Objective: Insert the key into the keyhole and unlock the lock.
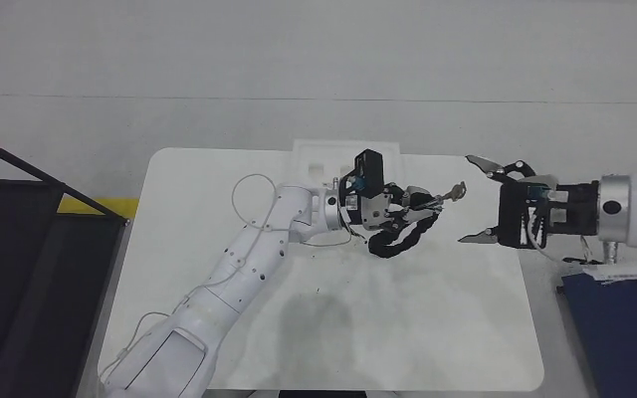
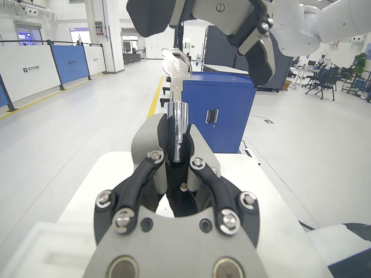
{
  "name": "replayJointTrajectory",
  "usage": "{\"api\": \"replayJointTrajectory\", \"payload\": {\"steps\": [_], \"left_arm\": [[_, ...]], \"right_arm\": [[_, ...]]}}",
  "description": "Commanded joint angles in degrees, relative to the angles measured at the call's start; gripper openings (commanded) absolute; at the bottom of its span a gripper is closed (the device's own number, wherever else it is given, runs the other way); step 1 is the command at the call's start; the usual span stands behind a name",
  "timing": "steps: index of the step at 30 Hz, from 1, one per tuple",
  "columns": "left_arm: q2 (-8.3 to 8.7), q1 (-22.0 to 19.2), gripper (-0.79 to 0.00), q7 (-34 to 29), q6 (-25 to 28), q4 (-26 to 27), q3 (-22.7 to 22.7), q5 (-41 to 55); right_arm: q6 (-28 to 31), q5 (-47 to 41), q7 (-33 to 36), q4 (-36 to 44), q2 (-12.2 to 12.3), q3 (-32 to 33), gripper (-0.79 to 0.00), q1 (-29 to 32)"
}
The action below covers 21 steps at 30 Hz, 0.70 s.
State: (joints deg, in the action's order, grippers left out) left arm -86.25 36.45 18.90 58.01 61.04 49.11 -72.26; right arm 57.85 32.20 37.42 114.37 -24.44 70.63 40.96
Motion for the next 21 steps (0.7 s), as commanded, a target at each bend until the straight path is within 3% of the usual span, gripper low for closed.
{"api": "replayJointTrajectory", "payload": {"steps": [1,21], "left_arm": [[0.36,0.1,-0.785,-1.6,0.0,0.5,-0.6,1.7],[4.66,-1.2,-0.785,-13.9,0.0,4.5,-5.1,15.6]], "right_arm": [[0.1,1.4,-1.4,0.4,-0.2,-0.7,-0.459,-0.4],[0.1,14.2,-10.7,-1.4,0.2,-8.8,-0.483,-4.4]]}}
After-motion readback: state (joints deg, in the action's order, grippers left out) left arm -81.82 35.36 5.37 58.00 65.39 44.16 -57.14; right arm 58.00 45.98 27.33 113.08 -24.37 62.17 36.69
